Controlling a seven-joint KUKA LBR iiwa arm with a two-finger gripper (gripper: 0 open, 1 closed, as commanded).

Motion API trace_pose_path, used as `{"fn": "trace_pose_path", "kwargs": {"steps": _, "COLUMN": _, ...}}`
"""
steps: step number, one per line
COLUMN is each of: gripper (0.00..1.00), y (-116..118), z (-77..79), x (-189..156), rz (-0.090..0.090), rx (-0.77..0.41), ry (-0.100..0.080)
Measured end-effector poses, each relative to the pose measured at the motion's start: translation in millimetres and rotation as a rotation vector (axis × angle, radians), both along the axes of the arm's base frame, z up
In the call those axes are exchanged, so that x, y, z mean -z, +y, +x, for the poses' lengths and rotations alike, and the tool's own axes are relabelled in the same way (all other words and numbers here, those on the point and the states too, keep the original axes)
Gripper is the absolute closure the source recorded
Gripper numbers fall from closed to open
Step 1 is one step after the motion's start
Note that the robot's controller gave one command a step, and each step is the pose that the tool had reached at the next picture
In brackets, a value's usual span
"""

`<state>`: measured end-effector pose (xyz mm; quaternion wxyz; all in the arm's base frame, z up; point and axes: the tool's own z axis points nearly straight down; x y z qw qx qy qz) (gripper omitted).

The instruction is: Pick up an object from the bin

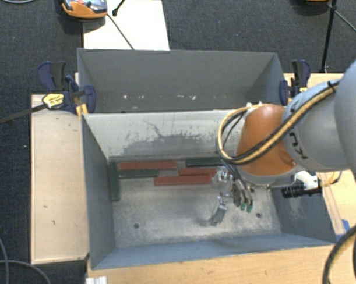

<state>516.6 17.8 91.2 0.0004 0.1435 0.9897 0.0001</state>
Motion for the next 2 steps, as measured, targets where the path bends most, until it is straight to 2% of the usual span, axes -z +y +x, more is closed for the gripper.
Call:
{"fn": "trace_pose_path", "kwargs": {"steps": 1, "gripper": 0.0, "y": 0, "z": 0.0, "x": 0, "rz": 0.0, "rx": 0.0, "ry": 0.0}}
{"fn": "trace_pose_path", "kwargs": {"steps": 2, "gripper": 0.0, "y": 51, "z": 5.0, "x": 15, "rz": 0.0, "rx": -0.031, "ry": -0.003}}
